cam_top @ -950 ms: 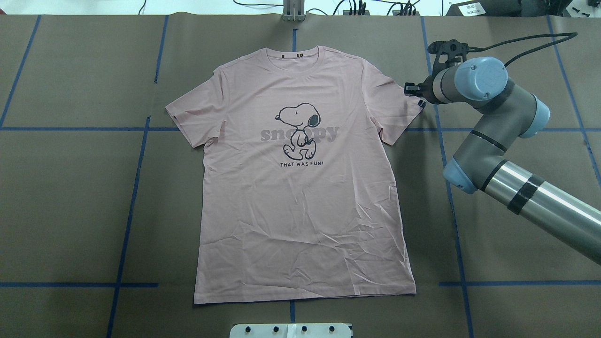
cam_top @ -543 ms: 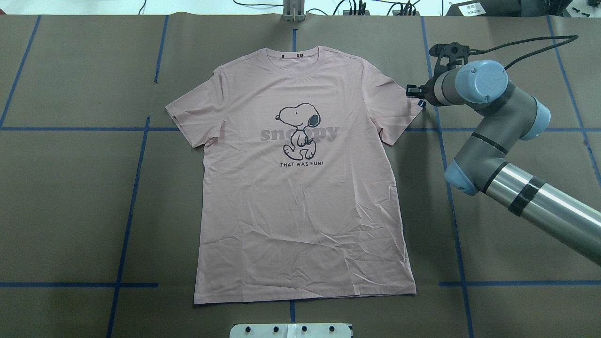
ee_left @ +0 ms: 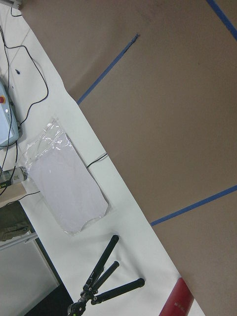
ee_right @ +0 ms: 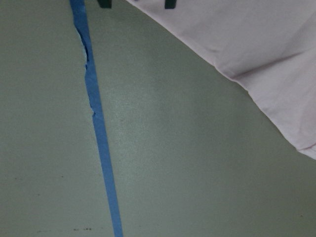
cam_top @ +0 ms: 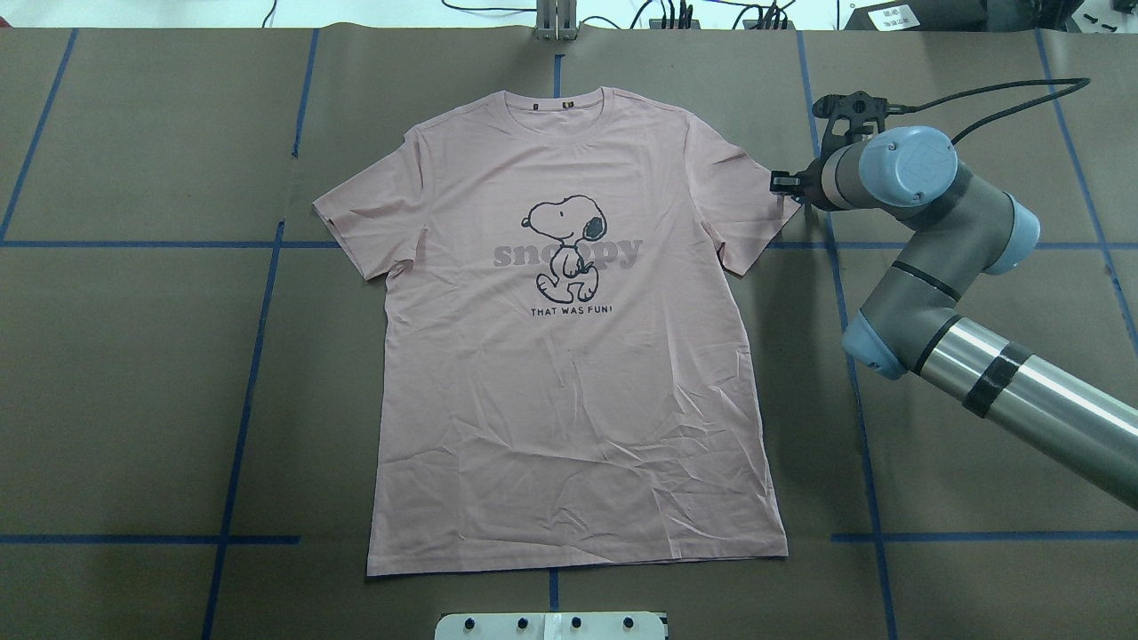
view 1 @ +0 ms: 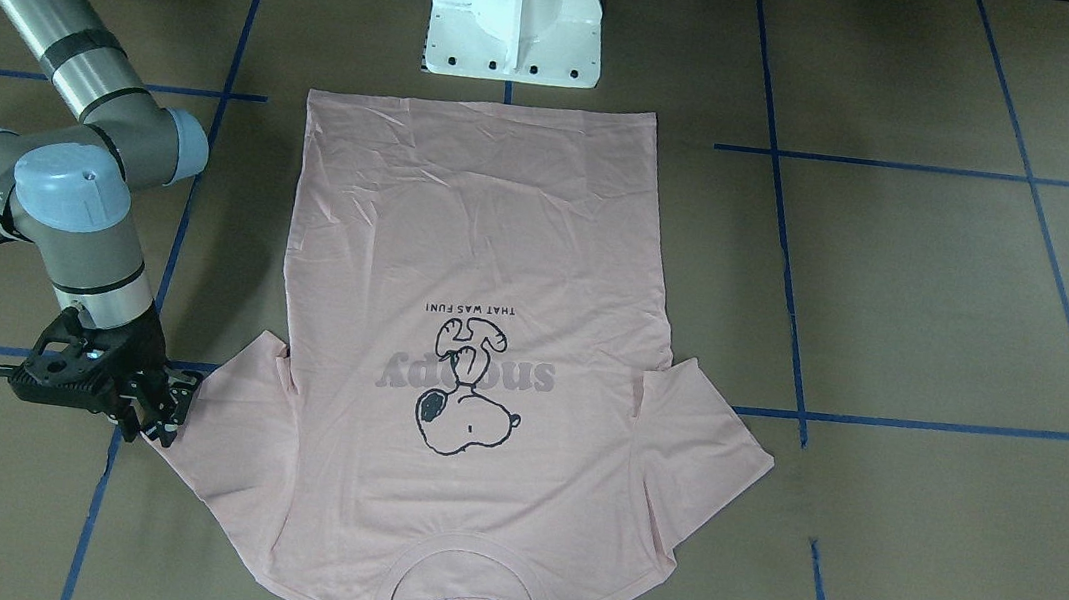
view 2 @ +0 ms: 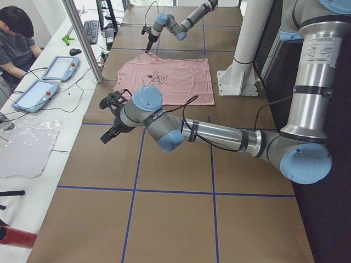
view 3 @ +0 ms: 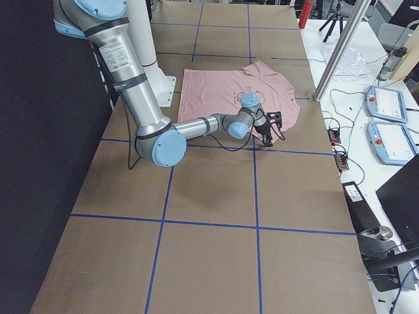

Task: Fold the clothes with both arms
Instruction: 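Fold the sleeve inward toward the collar with the right gripper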

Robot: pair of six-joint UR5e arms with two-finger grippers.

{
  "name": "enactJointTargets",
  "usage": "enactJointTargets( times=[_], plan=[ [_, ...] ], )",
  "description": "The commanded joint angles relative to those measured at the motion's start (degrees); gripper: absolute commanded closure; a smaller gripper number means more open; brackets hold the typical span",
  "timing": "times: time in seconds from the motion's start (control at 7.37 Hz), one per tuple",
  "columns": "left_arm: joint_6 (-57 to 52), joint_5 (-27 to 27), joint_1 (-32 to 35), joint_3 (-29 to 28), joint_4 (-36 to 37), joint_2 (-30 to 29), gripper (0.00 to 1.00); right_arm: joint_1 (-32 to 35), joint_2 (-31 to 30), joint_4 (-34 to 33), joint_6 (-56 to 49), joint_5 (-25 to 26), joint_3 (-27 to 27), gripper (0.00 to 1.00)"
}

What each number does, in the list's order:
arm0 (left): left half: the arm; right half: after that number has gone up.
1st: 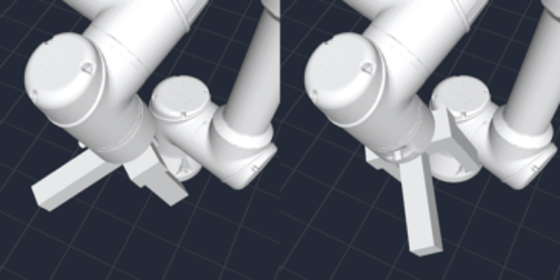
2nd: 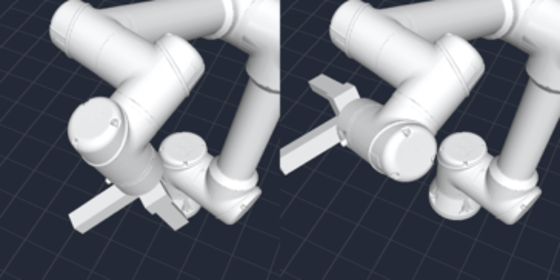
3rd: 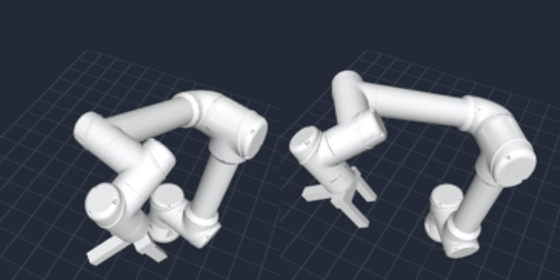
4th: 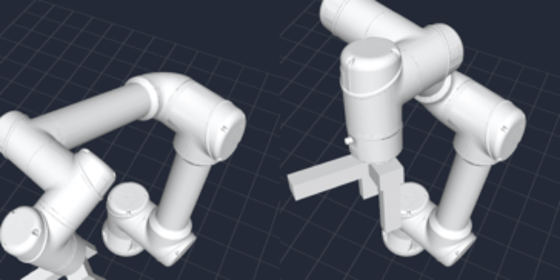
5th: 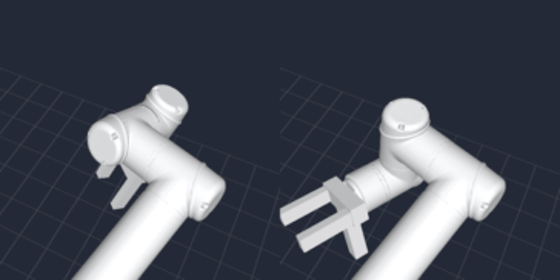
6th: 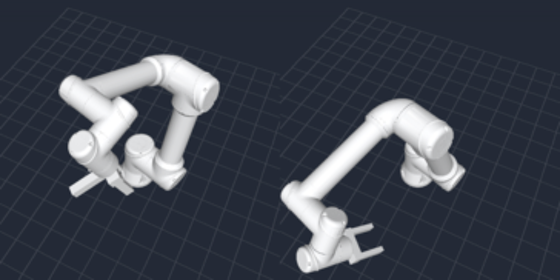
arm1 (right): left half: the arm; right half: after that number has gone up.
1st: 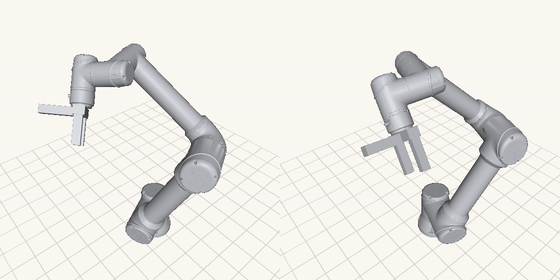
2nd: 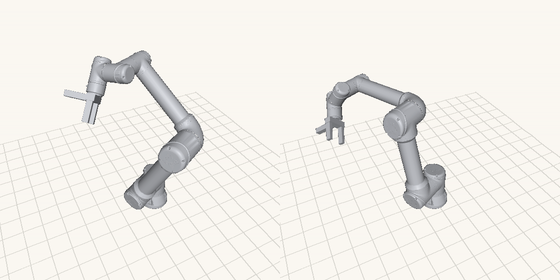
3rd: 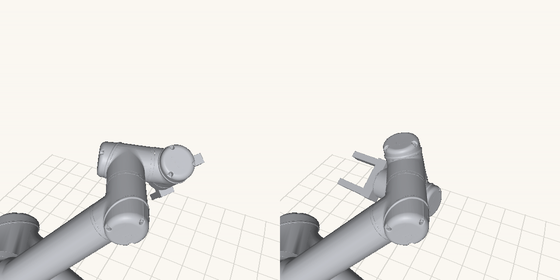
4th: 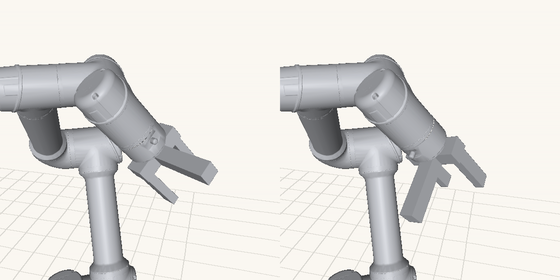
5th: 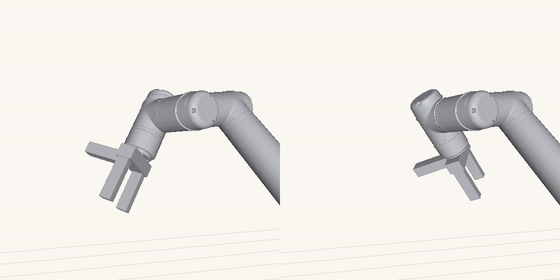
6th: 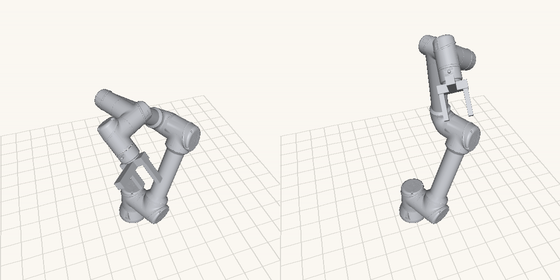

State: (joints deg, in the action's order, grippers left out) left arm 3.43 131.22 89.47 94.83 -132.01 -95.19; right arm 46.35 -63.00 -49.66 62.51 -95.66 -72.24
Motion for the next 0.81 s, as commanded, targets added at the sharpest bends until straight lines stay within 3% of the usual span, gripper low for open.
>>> enactJointTargets(
  times=[0.0, 0.14, 0.41, 0.68],
  plan=[
    [0.0, 0.0, 0.0, 0.0, 0.0, 0.0, 0.0, -0.1, 0.0, 0.0, 0.0, 0.0, 0.3, 0.54],
    [0.0, 0.0, 0.0, 0.0, 0.0, 0.0, 0.0, -0.1, 0.0, 0.0, 0.1, 0.0, 0.4, 0.54],
    [0.0, 0.0, 0.0, 0.0, 0.0, 0.0, 0.0, -0.2, 0.2, 0.0, 0.4, -0.1, 0.3, 1.0],
    [0.0, 0.0, 0.0, -0.1, 0.0, 0.1, 0.0, -0.2, 1.0, -0.7, 0.9, -0.2, -0.6, 1.0]
  ],
)
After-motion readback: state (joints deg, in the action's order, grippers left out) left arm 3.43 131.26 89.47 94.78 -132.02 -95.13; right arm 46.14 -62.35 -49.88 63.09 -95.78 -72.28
